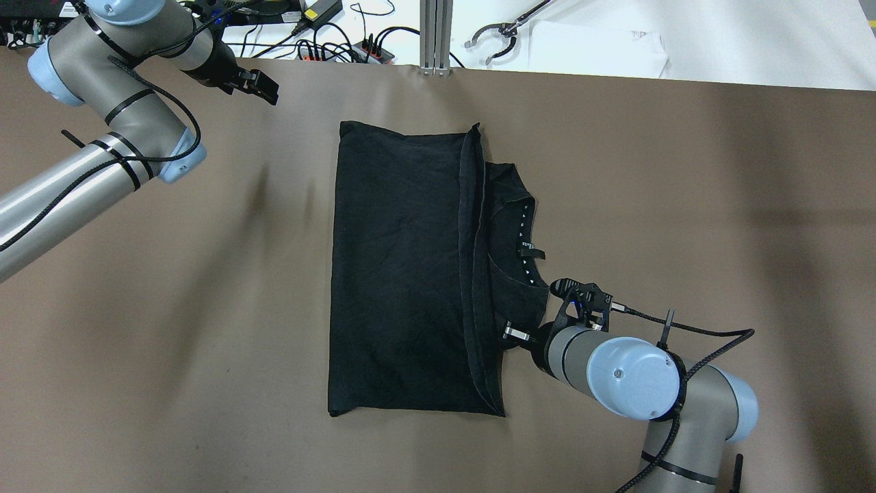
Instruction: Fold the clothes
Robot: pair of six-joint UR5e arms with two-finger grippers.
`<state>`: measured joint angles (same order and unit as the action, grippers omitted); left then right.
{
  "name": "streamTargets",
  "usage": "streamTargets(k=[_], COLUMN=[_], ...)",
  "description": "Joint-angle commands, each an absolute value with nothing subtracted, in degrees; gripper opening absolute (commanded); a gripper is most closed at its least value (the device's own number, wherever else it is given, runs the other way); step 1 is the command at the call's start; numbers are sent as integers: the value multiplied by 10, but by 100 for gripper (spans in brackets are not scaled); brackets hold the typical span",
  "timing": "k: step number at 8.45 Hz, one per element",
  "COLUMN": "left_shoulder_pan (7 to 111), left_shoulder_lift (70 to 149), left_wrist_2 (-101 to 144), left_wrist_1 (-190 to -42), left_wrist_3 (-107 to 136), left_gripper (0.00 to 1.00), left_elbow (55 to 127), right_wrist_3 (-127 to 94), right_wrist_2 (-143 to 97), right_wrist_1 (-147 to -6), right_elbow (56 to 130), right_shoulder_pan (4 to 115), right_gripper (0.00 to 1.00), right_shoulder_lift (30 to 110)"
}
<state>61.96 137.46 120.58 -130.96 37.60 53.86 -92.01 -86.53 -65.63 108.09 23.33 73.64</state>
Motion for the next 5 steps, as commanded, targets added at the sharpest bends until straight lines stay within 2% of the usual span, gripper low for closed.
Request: streamTargets(k=[1, 4, 5], left_shoulder_pan=[619, 614, 609], left_shoulder_lift=[1375, 1374, 1366], left_wrist_2=[1206, 1206, 1206], left_wrist_1=[-1310, -1310, -1310], left_wrist_3=[375, 374, 374], left_gripper=[100, 100, 100], left_elbow=[539, 539, 547], right_wrist_3=[-890, -839, -823], right_wrist_2=[-873, -870, -870], right_wrist_1=[-735, -842, -854], right_elbow=[1084, 1071, 1038], right_shoulder_pan=[241, 244, 245], right_gripper=[94, 95, 95], right_shoulder_lift=[691, 615, 591])
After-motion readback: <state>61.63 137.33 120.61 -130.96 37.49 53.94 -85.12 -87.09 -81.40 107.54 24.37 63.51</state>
